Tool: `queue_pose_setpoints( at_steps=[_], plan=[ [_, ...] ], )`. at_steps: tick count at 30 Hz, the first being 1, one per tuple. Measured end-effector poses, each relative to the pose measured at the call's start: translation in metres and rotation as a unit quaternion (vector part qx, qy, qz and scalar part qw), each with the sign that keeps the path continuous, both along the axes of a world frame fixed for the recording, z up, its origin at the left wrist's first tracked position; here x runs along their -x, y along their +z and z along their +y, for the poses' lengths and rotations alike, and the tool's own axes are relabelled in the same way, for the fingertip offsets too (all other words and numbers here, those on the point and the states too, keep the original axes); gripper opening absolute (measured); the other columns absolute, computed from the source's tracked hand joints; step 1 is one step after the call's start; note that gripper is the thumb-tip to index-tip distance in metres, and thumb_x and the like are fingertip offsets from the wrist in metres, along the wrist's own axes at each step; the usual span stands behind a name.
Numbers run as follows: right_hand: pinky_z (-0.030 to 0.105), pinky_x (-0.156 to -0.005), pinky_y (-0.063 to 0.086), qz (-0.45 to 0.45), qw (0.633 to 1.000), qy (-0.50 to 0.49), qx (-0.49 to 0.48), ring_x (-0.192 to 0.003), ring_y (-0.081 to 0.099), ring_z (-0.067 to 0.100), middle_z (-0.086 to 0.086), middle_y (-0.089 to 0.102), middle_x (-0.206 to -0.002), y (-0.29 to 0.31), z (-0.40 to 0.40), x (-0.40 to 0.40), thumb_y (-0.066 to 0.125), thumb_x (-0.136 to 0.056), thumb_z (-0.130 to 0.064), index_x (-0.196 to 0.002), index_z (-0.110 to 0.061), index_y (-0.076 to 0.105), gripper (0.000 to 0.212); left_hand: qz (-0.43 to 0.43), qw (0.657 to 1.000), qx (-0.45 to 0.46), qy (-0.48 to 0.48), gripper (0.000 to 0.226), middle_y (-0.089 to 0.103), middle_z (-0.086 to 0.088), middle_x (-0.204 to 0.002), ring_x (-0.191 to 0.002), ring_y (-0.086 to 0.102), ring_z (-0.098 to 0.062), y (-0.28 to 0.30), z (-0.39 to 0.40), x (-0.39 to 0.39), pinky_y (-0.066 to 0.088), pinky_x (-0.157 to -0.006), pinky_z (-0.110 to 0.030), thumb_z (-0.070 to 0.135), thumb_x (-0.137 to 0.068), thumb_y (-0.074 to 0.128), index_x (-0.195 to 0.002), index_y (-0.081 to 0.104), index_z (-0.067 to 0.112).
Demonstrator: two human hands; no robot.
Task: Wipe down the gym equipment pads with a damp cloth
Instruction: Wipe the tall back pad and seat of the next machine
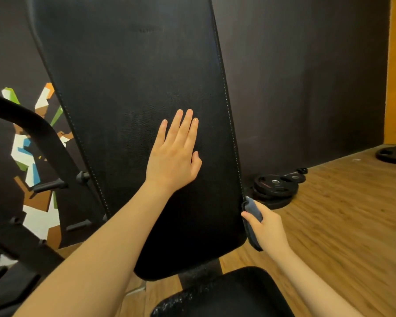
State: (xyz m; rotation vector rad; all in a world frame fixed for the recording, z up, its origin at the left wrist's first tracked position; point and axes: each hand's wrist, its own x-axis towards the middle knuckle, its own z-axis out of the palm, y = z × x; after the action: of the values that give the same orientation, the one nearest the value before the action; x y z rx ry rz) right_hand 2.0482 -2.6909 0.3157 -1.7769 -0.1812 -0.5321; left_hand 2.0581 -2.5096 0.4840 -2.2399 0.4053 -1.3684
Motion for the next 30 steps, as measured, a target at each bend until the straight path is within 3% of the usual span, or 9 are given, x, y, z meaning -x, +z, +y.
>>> queue_pose_setpoints(
  at_steps=[3,8,12,16,19,22,24,27,30],
  plan=[
    [-0.002,-0.072,0.034,-0.036,0.999,-0.002,-0.013,-0.102,0.049,0.001,-0.008,0.057,-0.112,0.025,-0.012,-0.006,0.057,-0.09,-0.011,-0.129,-0.013,0.052,0.04,0.0,1.0,0.003,-0.01,0.068,0.03,-0.018,-0.153,-0.142,0.024,-0.033,0.0,-0.001,0.001,0.017,-0.115,-0.047,0.035,-0.086,0.032,-0.145,0.032,0.002],
    [0.014,-0.098,0.029,-0.052,0.997,0.028,-0.057,-0.122,0.04,0.003,-0.012,0.045,-0.129,0.038,0.012,-0.017,0.056,-0.091,-0.014,-0.141,-0.02,0.035,0.055,-0.002,1.0,0.003,-0.02,0.068,0.03,-0.018,-0.153,-0.142,0.024,-0.032,-0.001,0.0,0.0,0.016,-0.115,-0.047,0.035,-0.085,0.031,-0.145,0.033,0.002],
    [-0.003,-0.084,0.033,-0.059,0.99,0.015,-0.124,-0.115,0.044,0.0,-0.012,0.05,-0.124,0.016,0.021,-0.014,0.056,-0.091,-0.009,-0.138,-0.018,0.04,0.051,-0.009,1.0,0.002,-0.016,0.069,0.03,-0.018,-0.153,-0.143,0.023,-0.033,-0.002,0.001,-0.002,0.016,-0.115,-0.047,0.034,-0.085,0.031,-0.145,0.032,0.002],
    [0.016,-0.084,0.038,0.016,0.995,-0.006,-0.101,-0.107,0.056,0.014,-0.003,0.058,-0.107,-0.022,0.02,-0.004,0.058,-0.089,-0.012,-0.127,-0.014,0.051,0.039,0.006,1.0,0.001,-0.006,0.069,0.026,-0.018,-0.154,-0.144,0.02,-0.033,-0.001,0.001,-0.002,0.013,-0.116,-0.047,0.034,-0.086,0.031,-0.147,0.028,0.002],
    [0.019,-0.083,0.039,0.055,0.997,0.032,-0.051,-0.111,0.058,0.021,-0.002,0.061,-0.108,-0.033,0.007,0.003,0.06,-0.089,-0.018,-0.124,-0.015,0.055,0.036,0.018,1.0,0.009,-0.003,0.069,0.025,-0.018,-0.155,-0.144,0.018,-0.033,-0.001,0.0,0.001,0.01,-0.116,-0.046,0.032,-0.087,0.042,-0.147,0.027,0.002],
    [0.019,-0.084,0.038,0.027,0.998,0.007,-0.061,-0.111,0.056,0.02,0.002,0.061,-0.113,-0.008,-0.006,-0.001,0.058,-0.09,-0.016,-0.125,-0.013,0.055,0.036,0.034,0.999,0.033,-0.001,0.073,0.023,-0.018,-0.155,-0.145,0.017,-0.033,-0.011,-0.005,0.008,0.01,-0.115,-0.047,0.032,-0.086,0.05,-0.148,0.026,0.002],
    [0.019,-0.085,0.036,-0.002,0.996,-0.006,-0.093,-0.109,0.054,0.012,-0.004,0.057,-0.11,0.013,-0.003,-0.004,0.055,-0.091,-0.015,-0.13,-0.014,0.05,0.039,0.051,0.998,0.047,0.01,0.075,0.02,-0.019,-0.156,-0.145,0.015,-0.034,-0.031,-0.005,0.015,0.008,-0.114,-0.046,0.035,-0.086,0.05,-0.148,0.025,0.0],
    [0.011,-0.094,0.032,-0.04,0.996,0.017,-0.082,-0.116,0.041,0.001,-0.013,0.045,-0.124,0.022,0.017,-0.005,0.053,-0.092,-0.012,-0.141,-0.017,0.037,0.051,0.068,0.997,0.03,0.026,0.079,0.022,-0.021,-0.155,-0.143,0.016,-0.034,-0.071,0.005,0.024,0.012,-0.112,-0.046,0.038,-0.083,0.057,-0.145,0.028,-0.002],
    [-0.003,-0.085,0.031,-0.038,0.99,0.005,-0.134,-0.114,0.043,0.0,-0.012,0.046,-0.123,0.001,0.029,-0.005,0.052,-0.092,-0.009,-0.14,-0.016,0.036,0.051,0.059,0.998,0.015,0.015,0.082,0.029,-0.021,-0.152,-0.141,0.019,-0.032,-0.094,0.017,0.024,0.016,-0.112,-0.046,0.036,-0.079,0.062,-0.143,0.027,-0.001]
  ],
)
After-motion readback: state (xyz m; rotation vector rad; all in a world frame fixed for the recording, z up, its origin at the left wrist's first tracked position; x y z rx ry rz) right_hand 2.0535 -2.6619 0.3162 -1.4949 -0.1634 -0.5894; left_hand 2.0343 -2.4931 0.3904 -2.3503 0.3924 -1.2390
